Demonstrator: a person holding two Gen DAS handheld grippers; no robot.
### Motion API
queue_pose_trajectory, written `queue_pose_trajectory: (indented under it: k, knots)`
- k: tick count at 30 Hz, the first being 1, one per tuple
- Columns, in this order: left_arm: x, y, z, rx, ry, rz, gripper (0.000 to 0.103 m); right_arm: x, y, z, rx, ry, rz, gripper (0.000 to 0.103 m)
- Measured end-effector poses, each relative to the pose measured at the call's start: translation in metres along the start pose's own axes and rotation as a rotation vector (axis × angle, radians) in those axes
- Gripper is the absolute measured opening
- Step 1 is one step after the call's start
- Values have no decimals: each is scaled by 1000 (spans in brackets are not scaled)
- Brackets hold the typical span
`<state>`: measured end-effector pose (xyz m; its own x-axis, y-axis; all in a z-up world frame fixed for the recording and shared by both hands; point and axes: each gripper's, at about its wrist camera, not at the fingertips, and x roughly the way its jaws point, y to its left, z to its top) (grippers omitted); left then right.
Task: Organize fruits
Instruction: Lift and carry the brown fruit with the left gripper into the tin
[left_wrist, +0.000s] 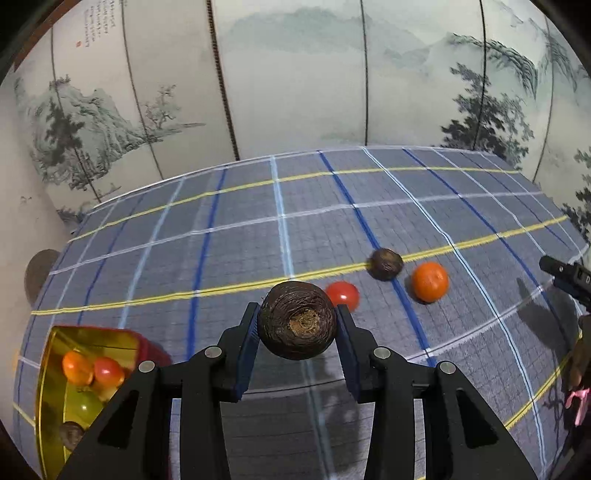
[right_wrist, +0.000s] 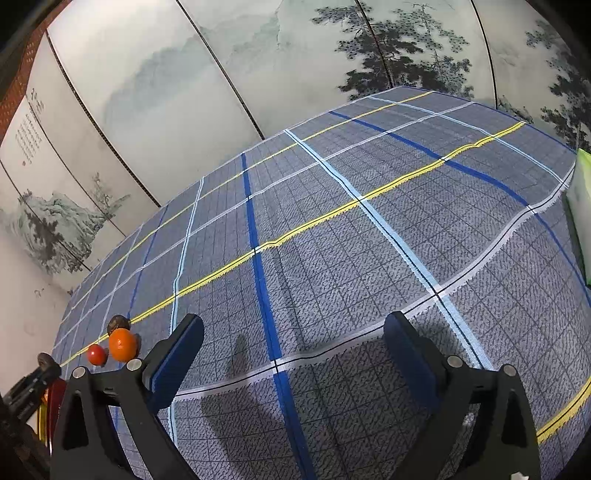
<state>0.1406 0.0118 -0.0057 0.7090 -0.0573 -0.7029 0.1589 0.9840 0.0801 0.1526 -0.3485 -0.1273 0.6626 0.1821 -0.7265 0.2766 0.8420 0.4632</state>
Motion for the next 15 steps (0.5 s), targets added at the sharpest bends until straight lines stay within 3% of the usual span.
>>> queue_pose_trajectory:
  k: [15]
  knots:
    - [-24,51,7,-58,-27,84,41,1,0,0,-4,2,-2,98]
